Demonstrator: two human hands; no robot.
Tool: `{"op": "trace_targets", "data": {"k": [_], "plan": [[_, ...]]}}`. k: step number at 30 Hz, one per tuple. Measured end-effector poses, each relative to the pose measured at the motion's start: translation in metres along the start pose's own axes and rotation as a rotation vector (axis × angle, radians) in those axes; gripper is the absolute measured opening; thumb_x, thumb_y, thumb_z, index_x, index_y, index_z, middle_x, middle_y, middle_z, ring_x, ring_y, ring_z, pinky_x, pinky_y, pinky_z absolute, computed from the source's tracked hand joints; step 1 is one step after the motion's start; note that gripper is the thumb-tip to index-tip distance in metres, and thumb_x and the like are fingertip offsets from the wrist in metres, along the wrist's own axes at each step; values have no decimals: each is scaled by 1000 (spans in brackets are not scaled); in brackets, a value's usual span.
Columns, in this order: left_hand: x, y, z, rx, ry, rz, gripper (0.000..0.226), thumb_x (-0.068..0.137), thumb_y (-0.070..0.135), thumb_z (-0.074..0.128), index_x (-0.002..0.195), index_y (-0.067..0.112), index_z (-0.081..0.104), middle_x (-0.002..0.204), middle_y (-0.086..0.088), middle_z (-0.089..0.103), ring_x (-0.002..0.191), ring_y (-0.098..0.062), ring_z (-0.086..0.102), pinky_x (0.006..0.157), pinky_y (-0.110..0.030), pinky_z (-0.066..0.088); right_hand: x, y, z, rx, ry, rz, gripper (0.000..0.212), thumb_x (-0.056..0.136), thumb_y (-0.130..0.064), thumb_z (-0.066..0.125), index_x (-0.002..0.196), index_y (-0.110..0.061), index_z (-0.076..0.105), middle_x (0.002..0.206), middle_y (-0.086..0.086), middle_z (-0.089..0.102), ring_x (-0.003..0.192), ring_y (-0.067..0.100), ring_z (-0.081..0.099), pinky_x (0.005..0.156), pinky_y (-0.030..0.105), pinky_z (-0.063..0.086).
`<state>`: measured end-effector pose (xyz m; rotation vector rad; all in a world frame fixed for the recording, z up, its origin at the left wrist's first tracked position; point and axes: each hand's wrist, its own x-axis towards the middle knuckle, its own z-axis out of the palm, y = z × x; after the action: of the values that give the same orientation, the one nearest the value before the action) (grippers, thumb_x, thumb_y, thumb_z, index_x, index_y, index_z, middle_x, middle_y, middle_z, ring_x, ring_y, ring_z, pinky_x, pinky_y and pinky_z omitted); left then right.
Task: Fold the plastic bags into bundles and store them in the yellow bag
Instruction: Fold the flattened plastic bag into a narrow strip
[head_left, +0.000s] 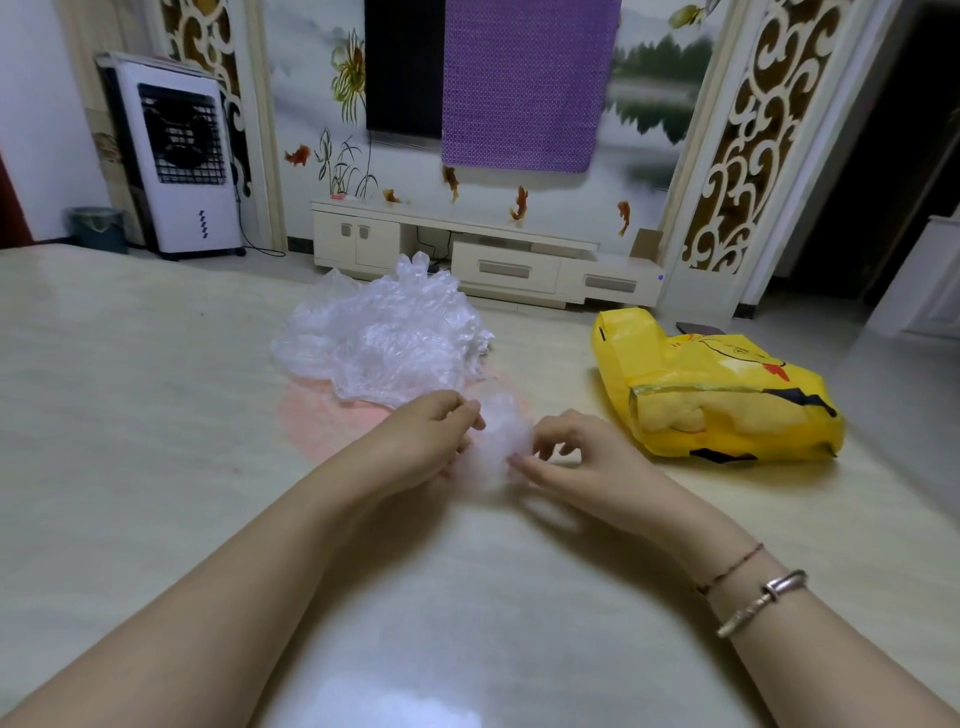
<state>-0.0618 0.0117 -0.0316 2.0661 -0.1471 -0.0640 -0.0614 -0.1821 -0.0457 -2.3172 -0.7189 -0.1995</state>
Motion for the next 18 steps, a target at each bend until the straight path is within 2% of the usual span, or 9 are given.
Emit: {"op": "trace_targets", "data": {"k": [3, 6, 8, 10, 12, 15, 17, 18], "plan": [[0, 2, 1, 41, 35, -8, 45, 100, 49, 36, 106, 12, 61, 84, 1, 57, 68, -13, 56, 66, -24, 45, 7, -2, 6, 47, 66, 72, 32, 92, -27, 62, 61, -18, 62, 55, -11, 53, 56, 2, 43, 54, 17, 31], [3, -3, 2, 61, 46, -29, 43, 91, 56, 50, 106, 16, 58, 91, 0, 61, 76, -13, 59, 69, -24, 46, 13, 0, 12, 30, 150, 189, 37, 89, -32, 65, 57, -17, 54, 49, -8, 51, 49, 3, 42, 50, 17, 31], [6, -8, 3, 50, 48, -43, 34, 88, 41, 65, 111, 18, 56, 85, 1, 62, 71, -12, 60, 68, -25, 48, 17, 3, 15, -52, 188, 230, 33, 85, -34, 70, 63, -15, 55, 56, -4, 57, 50, 4, 46, 51, 16, 34], [9, -11, 4, 50, 60, -55, 34, 86, 24, 67, 116, 17, 54, 83, 0, 64, 65, -11, 60, 66, -23, 47, 19, 5, 16, -131, 230, 241, 32, 80, -32, 73, 66, -17, 49, 60, -5, 52, 54, 6, 44, 52, 17, 33], [10, -12, 5, 50, 79, -61, 37, 84, 17, 66, 119, 17, 53, 86, -2, 68, 63, -12, 60, 67, -26, 48, 19, 4, 15, -123, 266, 212, 36, 78, -27, 75, 68, -19, 42, 61, -7, 48, 55, 7, 41, 52, 19, 31], [11, -12, 6, 35, 86, -75, 41, 84, 13, 65, 122, 15, 51, 88, -5, 68, 62, -14, 60, 66, -26, 46, 14, 0, 10, -67, 272, 31, 26, 79, -21, 70, 74, -24, 45, 73, -11, 51, 69, 7, 46, 61, 15, 32], [11, -11, 7, 30, 79, -82, 43, 84, 13, 65, 124, 14, 48, 90, -8, 67, 62, -15, 59, 63, -25, 45, 9, -5, 7, -45, 227, -78, 11, 80, -24, 60, 87, -27, 54, 91, -15, 54, 90, 7, 51, 76, 11, 34], [11, -11, 6, 29, 75, -83, 45, 84, 13, 65, 126, 14, 47, 92, -9, 67, 63, -16, 60, 63, -25, 45, 5, -7, 6, -48, 192, -111, 15, 80, -25, 57, 95, -27, 57, 99, -16, 55, 100, 7, 51, 85, 12, 35]]}}
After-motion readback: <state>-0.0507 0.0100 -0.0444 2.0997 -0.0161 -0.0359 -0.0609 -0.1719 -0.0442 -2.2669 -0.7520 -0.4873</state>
